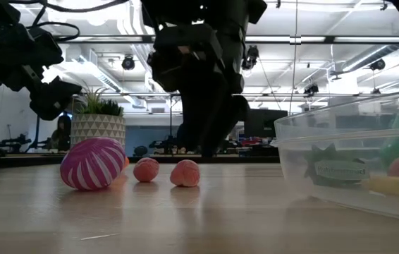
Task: Pick and placing Produce into tupperware
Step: Put the bottom peach into the transparent bin
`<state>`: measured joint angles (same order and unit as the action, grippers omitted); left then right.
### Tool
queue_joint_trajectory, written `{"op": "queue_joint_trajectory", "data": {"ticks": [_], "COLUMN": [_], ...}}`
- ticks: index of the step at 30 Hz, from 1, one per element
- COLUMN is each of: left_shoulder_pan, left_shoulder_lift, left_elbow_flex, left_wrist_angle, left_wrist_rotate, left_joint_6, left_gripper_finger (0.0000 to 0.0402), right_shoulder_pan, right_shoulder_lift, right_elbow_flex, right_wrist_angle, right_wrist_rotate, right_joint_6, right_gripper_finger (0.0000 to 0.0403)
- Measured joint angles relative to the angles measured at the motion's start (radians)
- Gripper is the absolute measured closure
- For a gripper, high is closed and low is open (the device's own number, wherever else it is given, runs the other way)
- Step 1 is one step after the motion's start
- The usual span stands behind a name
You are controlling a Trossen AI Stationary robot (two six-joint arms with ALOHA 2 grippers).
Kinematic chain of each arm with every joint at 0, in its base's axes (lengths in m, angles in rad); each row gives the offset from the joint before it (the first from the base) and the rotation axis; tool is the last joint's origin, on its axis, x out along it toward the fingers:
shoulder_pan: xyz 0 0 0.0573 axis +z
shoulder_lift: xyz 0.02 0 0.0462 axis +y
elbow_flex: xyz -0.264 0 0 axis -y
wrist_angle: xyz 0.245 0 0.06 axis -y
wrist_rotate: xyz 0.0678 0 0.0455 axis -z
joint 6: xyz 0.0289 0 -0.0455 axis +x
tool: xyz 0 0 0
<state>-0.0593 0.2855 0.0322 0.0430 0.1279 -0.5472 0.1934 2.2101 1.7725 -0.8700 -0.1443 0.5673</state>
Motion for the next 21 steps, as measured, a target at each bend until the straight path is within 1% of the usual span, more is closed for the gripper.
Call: {"op": "queue_joint_trajectory", "data": {"ticks": [2,4,7,12,15,19,21], "left_shoulder_pan": [0.0,0.0,0.0,0.0,0.0,0.0,0.0], "left_shoulder_lift": [0.0,0.0,-0.011,-0.096,-0.168,-0.27,-0.256], "left_elbow_flex": [0.0,0.0,0.0,0.027,0.043,0.052,0.062], "left_wrist_angle": [0.0,0.0,0.002,0.026,-0.041,-0.236,-0.275], "left_wrist_rotate": [0.015,0.054,0.101,0.065,0.1,0.1,0.096], "left_joint_6": [0.0,0.003,0.026,0.031,0.022,0.002,0.008], "left_gripper_finger": [0.0162,0.0162,0.0162,0.0162,0.0162,0.0162,0.0162], "right_shoulder_pan": [0.014,0.03,0.042,0.049,0.051,0.051,0.051], "right_shoulder_lift": [0.002,0.005,0.006,0.005,0.005,0.005,0.005], "right_elbow_flex": [0.0,0.0,0.0,0.0,-0.006,-0.021,-0.022], "right_wrist_angle": [0.005,0.017,0.039,0.039,0.048,0.053,0.055], "right_wrist_rotate": [0.038,0.082,0.097,0.106,0.112,0.112,0.114], "right_joint_6": [-0.01,-0.019,-0.023,-0.021,-0.019,-0.019,-0.019], "right_gripper_finger": [0.0204,0.0207,0.0209,0.0209,0.0209,0.0209,0.0209]}}
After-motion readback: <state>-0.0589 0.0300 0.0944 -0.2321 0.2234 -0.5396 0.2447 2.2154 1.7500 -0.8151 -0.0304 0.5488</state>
